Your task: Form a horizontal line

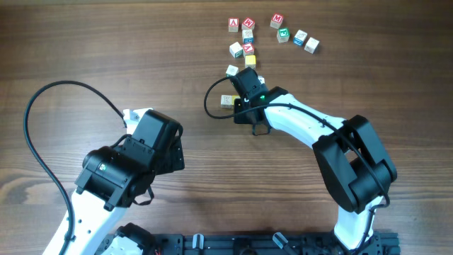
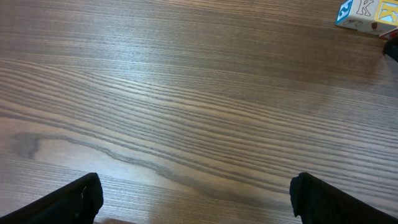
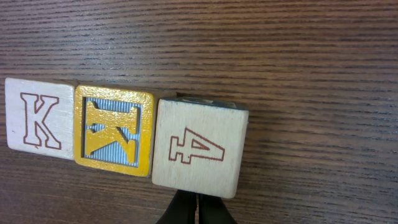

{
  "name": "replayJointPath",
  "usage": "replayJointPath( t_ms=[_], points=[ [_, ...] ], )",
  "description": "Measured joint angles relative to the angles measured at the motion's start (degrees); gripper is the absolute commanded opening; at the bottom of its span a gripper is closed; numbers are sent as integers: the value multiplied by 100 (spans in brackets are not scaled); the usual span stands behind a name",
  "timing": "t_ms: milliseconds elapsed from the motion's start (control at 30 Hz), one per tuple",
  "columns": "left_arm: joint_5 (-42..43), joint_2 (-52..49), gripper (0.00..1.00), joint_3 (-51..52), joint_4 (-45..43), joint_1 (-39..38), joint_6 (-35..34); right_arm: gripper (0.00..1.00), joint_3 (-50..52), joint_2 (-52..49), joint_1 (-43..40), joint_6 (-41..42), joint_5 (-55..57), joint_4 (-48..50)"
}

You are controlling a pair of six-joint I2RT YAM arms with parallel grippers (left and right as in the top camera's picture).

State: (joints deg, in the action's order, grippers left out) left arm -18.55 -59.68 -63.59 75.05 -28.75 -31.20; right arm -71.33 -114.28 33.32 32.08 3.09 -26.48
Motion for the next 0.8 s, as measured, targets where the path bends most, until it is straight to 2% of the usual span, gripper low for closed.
replayJointPath(
  t_ms=[567,800],
  points=[
    [0,0,100,0,0,0,0,4,0,0,2,-2,0,52],
    [0,0,100,0,2,0,0,4,0,85,-4,-2,-157,-669]
  ],
)
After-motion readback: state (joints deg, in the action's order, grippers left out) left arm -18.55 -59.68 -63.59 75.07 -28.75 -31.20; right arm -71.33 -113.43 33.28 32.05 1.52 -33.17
